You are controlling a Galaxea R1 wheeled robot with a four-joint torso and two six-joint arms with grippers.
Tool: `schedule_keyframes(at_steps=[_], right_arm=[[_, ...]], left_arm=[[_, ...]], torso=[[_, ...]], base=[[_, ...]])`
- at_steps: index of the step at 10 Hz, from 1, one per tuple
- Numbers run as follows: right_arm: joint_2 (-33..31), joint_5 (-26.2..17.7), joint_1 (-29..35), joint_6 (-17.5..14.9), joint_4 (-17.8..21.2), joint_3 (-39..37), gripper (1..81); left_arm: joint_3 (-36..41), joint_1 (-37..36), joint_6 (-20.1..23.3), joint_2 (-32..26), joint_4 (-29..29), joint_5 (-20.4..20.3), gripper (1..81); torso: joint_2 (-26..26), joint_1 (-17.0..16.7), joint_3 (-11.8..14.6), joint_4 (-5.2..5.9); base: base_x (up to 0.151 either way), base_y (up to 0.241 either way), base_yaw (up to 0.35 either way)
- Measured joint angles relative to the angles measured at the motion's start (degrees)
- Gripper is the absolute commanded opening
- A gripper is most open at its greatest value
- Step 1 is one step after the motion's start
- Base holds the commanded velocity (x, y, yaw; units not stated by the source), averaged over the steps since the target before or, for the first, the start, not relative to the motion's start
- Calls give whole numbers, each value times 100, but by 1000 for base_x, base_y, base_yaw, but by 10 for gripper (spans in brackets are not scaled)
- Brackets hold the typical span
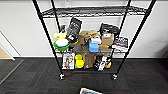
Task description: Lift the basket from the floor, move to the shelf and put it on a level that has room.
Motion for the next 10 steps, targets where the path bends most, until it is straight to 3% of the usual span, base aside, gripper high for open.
schedule_keyframes(at_steps=[5,9,10], right_arm=[[72,-23,22,2,66,-146,811],[146,-26,63,2,71,-289,811],[157,-23,96,2,71,-295,811]], left_arm=[[-55,-229,2,419,183,-11,811],[-35,-233,5,439,228,27,811],[2,-233,-50,427,213,57,10]], torso=[[0,0,0,0],[0,0,-2,0],[0,0,-2,0]], base=[[0,0,0],[0,0,0],[0,0,0]])
